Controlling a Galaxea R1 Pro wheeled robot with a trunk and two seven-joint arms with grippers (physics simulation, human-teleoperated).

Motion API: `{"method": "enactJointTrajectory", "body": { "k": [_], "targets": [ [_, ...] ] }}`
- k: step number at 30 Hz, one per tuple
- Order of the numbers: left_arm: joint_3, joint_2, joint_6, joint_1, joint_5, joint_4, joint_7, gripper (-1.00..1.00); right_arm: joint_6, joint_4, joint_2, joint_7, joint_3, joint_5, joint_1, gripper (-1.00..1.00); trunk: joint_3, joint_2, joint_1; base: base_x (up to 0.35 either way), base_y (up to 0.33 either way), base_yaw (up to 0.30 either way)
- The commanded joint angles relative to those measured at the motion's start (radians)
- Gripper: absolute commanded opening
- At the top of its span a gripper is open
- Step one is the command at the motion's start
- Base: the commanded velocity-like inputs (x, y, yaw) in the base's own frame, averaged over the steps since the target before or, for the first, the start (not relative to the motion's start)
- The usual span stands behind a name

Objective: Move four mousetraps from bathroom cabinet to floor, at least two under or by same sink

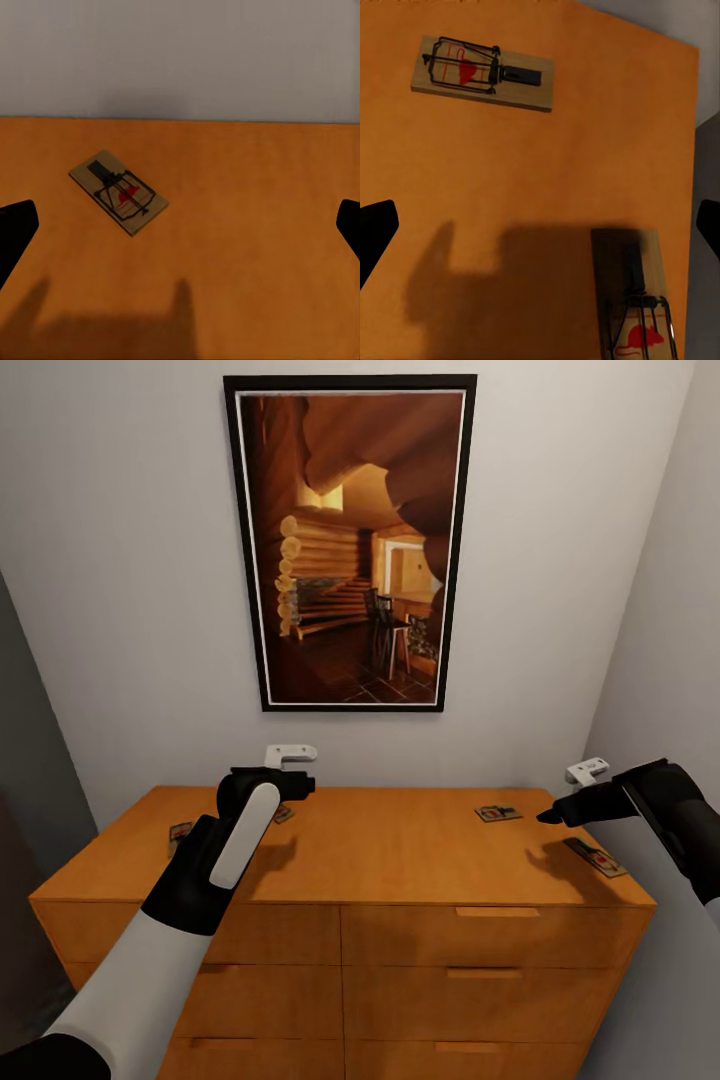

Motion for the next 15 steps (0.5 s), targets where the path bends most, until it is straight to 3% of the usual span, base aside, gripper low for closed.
{"method": "enactJointTrajectory", "body": {
  "k": [1, 15],
  "targets": [
    [-0.001, 0.000, 0.002, 0.000, 0.010, -0.001, 0.010, 1.00, 0.001, -0.001, -0.001, 0.009, 0.002, 0.010, -0.001, 1.00, -0.001, -0.001, 0.000, 0.002, -0.002, 0.000],
    [-0.001, -0.001, 0.003, 0.001, 0.010, -0.001, 0.010, 1.00, 0.001, 0.000, -0.002, 0.058, 0.001, 0.008, -0.001, 1.00, -0.001, -0.001, 0.000, 0.000, -0.013, 0.000]
  ]
}}
